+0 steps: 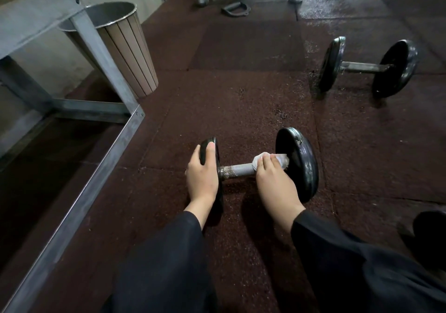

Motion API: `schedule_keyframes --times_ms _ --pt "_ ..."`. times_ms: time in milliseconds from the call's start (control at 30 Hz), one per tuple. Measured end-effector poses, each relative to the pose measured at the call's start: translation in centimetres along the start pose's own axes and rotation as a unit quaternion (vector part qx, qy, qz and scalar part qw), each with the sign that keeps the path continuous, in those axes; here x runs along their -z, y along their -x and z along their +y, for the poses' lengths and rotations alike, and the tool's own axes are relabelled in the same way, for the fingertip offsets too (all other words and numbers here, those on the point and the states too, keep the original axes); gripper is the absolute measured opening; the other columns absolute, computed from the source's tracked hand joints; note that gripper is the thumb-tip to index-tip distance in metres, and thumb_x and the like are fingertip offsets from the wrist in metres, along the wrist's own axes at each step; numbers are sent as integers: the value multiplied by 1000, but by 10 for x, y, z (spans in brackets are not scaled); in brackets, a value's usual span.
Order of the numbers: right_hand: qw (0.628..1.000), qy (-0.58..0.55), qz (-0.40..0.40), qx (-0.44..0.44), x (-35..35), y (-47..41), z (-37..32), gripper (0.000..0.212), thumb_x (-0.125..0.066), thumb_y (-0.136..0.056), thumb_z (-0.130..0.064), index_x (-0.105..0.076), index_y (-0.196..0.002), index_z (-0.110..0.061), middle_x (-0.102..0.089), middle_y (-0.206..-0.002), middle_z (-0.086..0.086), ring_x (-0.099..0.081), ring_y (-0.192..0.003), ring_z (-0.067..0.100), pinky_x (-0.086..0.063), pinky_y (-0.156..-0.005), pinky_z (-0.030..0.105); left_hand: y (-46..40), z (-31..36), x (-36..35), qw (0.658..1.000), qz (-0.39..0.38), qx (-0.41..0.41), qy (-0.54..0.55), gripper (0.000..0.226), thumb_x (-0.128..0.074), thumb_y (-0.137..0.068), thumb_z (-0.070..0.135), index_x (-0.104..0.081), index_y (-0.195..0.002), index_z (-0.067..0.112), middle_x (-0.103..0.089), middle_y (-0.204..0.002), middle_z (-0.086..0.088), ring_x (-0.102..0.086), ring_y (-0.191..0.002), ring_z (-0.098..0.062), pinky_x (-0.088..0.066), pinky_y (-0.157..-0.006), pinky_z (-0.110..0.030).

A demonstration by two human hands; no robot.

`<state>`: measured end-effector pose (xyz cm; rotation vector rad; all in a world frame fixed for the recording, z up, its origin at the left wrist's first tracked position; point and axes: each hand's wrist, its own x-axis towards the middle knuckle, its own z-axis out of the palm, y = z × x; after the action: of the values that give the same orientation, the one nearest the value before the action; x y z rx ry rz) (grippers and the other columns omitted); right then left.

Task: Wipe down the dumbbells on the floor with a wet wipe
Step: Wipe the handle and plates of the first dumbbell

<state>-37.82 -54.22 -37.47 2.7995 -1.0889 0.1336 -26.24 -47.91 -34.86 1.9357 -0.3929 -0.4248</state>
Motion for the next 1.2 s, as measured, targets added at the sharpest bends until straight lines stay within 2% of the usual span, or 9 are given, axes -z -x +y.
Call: schedule_keyframes --times_ms 67,167,300,433,567,767,867,933,1200 --pt "999 35 -24 1 4 0 0 65 -2 -75 3 -50 -118 10 -53 -115 21 -54 -107 32 -48 -92 32 1 1 0 1000 -2 1 0 52 -44 -94 44 -50 -136 13 -51 -140 -2 -43 -132 -17 -30 -110 -29" --pt "989 106 -59 -87 26 -3 -3 49 -22 -72 2 -67 -87 15 -64 -86 26 -65 -75 31 -53 -61 28 3 1 1 1000 0 -2 2 53 -44 -94 43 -48 -137 12 -49 -142 -2 -41 -134 -16 -28 -108 -26" --pt "991 69 -76 -83 28 -4 -6 42 -24 -89 2 -42 -123 19 -49 -121 30 -51 -111 34 -42 -93 33 1 -1 0 1000 -3 -2 -2 53 -43 -94 46 -50 -135 13 -53 -139 -2 -45 -131 -17 -32 -111 -32" --pt "973 144 -148 -99 44 -1 -4 46 -30 -74 -7 -68 -96 9 -67 -93 20 -66 -82 23 -50 -68 22 4 0 0 1000 0 -4 6 53 -44 -94 44 -48 -137 12 -50 -141 -2 -43 -133 -16 -30 -111 -30" --pt "991 47 -118 -40 44 -10 1 38 -27 -92 3 -51 -121 7 -53 -121 23 -50 -114 34 -44 -93 35 5 0 2 1000 4 -10 5 53 -45 -95 41 -47 -138 11 -48 -143 -3 -41 -134 -15 -27 -108 -24" --pt "989 7 -136 -57 36 -19 8 32 -35 -95 -3 -58 -117 -2 -55 -118 17 -51 -113 31 -45 -90 33 5 -1 1 1000 -2 -7 7 52 -45 -94 42 -48 -137 12 -49 -142 -2 -42 -133 -16 -28 -110 -27" --pt "991 65 -86 -77 37 -9 2 30 -44 -74 -5 -70 -84 6 -67 -81 19 -67 -75 27 -53 -59 26 1 -3 1 1000 -8 -5 13 52 -45 -93 44 -50 -135 13 -51 -140 -1 -43 -132 -15 -30 -112 -31" --pt "990 63 -81 -97 32 -1 2 36 -32 -68 -3 -65 -72 13 -65 -65 21 -64 -57 27 -48 -44 24 -1 -4 1 1000 -11 -6 19 52 -45 -93 44 -51 -135 13 -52 -139 -1 -44 -131 -15 -31 -113 -32" --pt "991 113 -25 -63 7 9 5 60 -7 -79 13 -63 -100 7 -63 -91 19 -60 -81 26 -47 -74 29 -6 -2 -1 1000 -10 5 12 52 -43 -93 46 -52 -134 15 -54 -138 0 -46 -130 -16 -32 -112 -33"
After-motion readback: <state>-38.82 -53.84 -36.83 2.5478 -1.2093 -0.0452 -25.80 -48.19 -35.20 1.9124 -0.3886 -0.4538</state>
